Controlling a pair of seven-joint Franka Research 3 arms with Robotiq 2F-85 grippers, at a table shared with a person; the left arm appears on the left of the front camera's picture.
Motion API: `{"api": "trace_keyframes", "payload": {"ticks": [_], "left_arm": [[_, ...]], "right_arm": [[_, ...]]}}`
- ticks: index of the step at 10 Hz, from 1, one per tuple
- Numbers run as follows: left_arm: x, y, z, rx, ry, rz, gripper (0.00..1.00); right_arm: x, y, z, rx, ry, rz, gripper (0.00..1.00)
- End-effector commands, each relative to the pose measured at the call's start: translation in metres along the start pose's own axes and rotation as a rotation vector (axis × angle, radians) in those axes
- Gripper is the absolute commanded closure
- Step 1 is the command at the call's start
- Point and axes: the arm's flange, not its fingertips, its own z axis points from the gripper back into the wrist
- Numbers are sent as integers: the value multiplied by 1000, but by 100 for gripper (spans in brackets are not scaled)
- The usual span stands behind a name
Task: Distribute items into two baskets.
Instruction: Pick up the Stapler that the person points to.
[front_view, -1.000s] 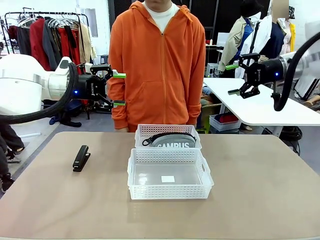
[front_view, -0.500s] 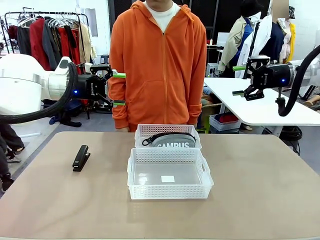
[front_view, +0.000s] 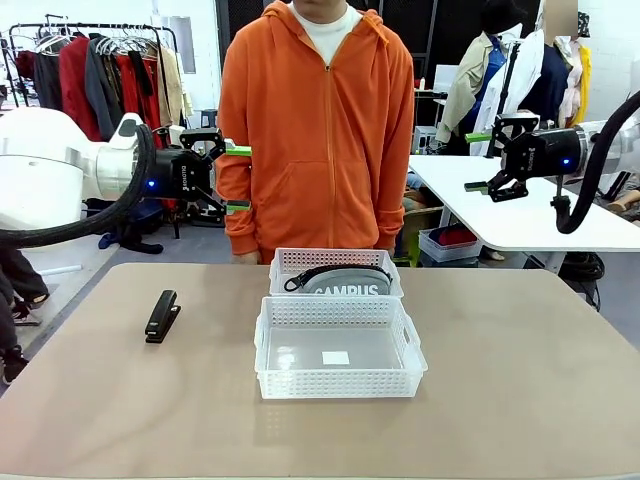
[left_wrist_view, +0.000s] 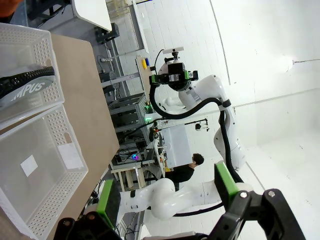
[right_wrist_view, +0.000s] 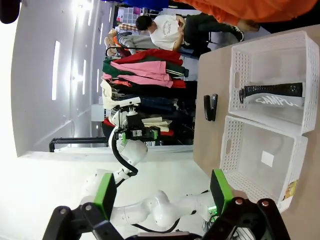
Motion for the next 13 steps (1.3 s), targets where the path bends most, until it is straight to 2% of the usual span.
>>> {"api": "trace_keyframes", "payload": {"ticks": [1,13], "left_arm": [[0,-3,0,-4,0,-3,0],[0,-3,0,-4,0,-3,0]], "right_arm": [[0,3,1,22,-10,-1,0],[0,3,1,22,-10,-1,0]]}}
